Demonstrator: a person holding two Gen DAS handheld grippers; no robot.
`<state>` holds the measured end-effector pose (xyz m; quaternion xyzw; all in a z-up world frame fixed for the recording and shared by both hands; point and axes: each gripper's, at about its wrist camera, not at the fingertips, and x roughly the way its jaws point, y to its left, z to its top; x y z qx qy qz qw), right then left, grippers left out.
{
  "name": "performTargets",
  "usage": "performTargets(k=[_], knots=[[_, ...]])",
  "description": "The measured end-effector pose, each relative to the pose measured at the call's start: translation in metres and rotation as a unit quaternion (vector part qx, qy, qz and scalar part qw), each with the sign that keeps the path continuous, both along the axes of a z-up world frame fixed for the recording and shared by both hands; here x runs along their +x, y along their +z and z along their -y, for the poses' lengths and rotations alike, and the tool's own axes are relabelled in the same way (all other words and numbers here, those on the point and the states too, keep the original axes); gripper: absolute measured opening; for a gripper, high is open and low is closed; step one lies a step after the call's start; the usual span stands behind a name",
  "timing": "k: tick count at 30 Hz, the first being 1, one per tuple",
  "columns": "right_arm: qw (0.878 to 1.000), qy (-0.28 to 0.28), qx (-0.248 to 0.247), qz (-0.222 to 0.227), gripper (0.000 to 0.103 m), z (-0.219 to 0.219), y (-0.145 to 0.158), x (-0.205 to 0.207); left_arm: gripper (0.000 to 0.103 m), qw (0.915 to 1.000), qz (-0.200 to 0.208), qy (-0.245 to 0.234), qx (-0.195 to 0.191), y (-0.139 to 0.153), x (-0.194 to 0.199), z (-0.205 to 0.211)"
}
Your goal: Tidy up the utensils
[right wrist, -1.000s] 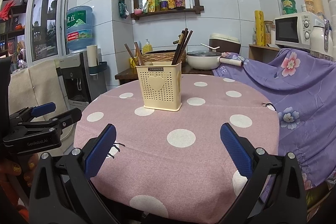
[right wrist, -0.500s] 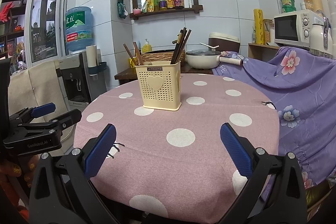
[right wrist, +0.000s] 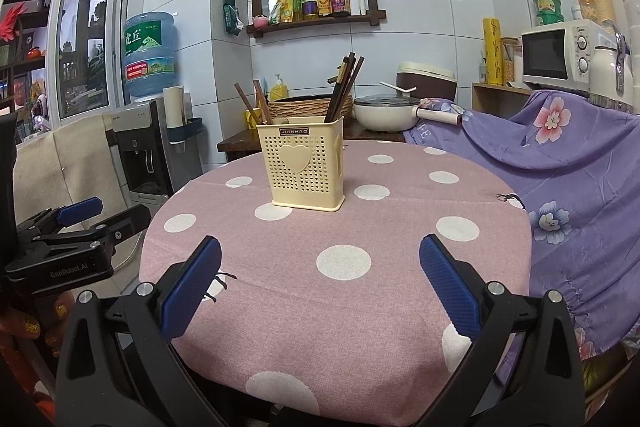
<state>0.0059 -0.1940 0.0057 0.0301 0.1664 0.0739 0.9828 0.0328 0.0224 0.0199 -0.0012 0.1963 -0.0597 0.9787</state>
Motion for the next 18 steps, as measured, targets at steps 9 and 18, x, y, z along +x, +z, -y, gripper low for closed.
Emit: performTargets(k=[9,18], knots=[[1.000,0.000,0.000,0.001,0.097,-0.0009,0.0010,0.0008,0.097,0.9999,0.008,0.001,-0.006,0.0014,-0.0023,-0.0034],[1.000,0.000,0.000,0.000,0.097,-0.0013,0.0011,0.0010,0.097,1.0000,0.005,0.000,-0.007,0.0015,-0.0019,-0.0048]])
